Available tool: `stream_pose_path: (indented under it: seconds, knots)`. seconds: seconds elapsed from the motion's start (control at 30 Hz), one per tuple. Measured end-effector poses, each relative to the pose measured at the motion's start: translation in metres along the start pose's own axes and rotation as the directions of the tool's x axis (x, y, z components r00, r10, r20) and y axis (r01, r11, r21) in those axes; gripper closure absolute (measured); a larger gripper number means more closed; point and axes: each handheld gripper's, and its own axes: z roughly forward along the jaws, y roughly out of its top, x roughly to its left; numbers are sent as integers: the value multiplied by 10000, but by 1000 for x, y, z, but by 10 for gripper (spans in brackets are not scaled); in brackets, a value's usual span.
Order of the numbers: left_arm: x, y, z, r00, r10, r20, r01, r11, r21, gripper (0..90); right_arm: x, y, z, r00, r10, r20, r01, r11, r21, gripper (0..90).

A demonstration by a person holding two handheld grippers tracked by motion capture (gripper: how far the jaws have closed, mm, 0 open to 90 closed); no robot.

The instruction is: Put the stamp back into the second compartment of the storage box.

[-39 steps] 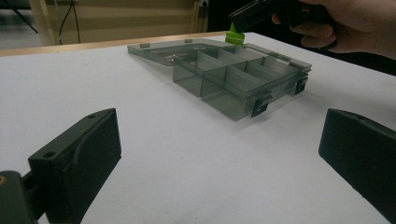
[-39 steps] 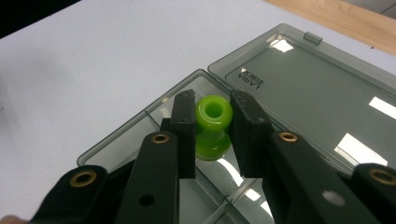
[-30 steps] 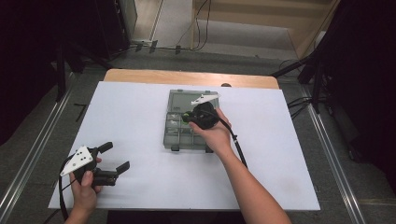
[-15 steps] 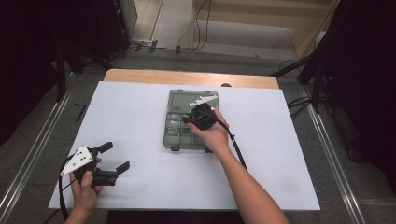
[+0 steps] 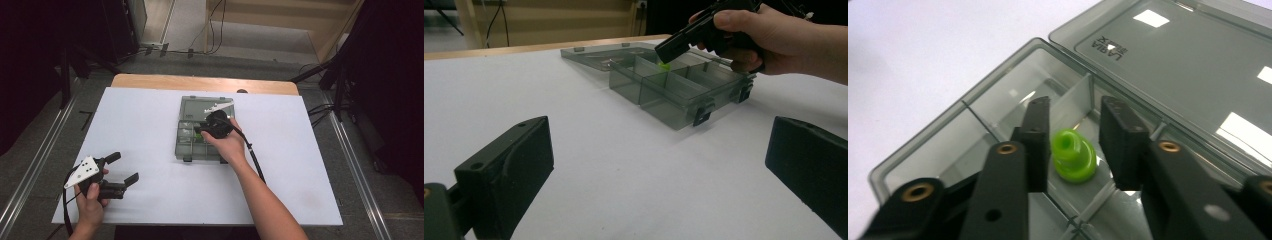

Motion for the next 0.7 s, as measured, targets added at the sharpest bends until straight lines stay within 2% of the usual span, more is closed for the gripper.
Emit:
stream_pose_path:
  seconds: [0.2,0.37,0.43,0.53,0.63,0.7]
  knots:
    - [0,0,0,10000,17,13,-17,10000,21,0,-1,-1,-6,9993,5,-362,-9,9999,-101,457]
    - [-2,1,1,9998,217,-2,-217,9997,131,0,2,-4,-13,9996,-286,-85,283,9991,-325,290]
    - [-2,1,1,9998,192,-3,-192,9998,111,0,3,-5,-17,9995,-271,-131,266,9988,-423,225]
    - [-2,2,1,9996,285,-26,-285,9995,142,0,1,-8,-22,9995,-247,-196,235,9980,-584,163]
    - [-3,2,3,9993,370,-68,-369,9992,179,0,-1,-12,-27,9999,-153,3,153,9971,-742,155]
    - [-4,3,3,9991,420,-55,-419,9989,196,0,-3,-14,-31,9999,-114,87,122,9958,-905,110]
